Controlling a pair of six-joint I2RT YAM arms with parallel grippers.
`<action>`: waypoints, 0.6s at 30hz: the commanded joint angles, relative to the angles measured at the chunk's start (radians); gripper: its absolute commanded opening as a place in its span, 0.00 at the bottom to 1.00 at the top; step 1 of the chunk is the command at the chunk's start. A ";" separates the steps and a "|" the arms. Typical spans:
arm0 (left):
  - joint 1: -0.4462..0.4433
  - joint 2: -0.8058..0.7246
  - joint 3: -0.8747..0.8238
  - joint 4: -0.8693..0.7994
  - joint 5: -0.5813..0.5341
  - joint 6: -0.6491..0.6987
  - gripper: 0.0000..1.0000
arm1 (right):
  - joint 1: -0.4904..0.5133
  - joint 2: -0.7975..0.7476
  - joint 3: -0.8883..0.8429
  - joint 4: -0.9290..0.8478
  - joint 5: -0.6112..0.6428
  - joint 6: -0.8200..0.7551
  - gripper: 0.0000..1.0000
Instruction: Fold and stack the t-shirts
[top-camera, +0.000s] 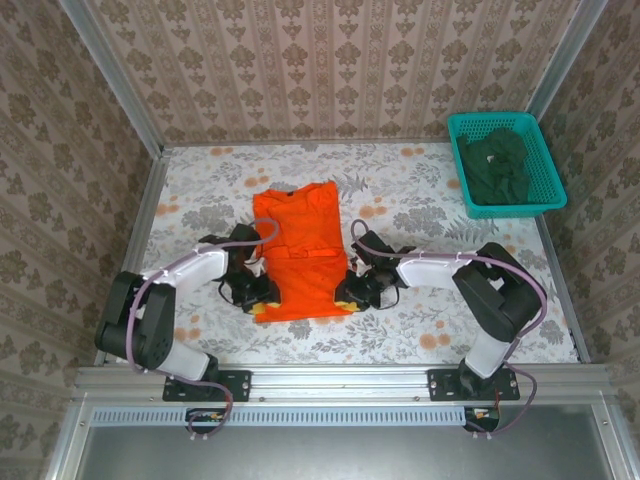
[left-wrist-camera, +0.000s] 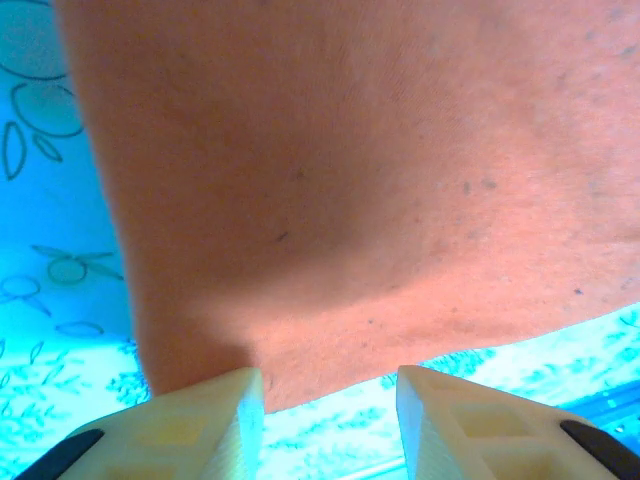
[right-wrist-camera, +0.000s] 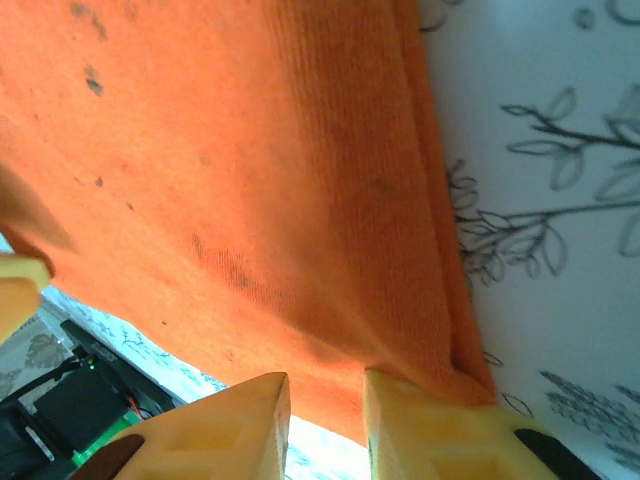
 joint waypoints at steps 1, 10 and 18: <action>0.023 -0.003 0.061 -0.020 0.053 -0.009 0.41 | -0.001 -0.007 0.081 -0.138 0.055 -0.048 0.30; 0.048 0.139 0.195 0.115 0.150 -0.092 0.41 | -0.012 0.139 0.319 -0.242 0.113 -0.042 0.25; 0.068 0.187 0.216 0.238 0.164 -0.155 0.46 | -0.029 0.302 0.495 -0.254 0.129 -0.030 0.22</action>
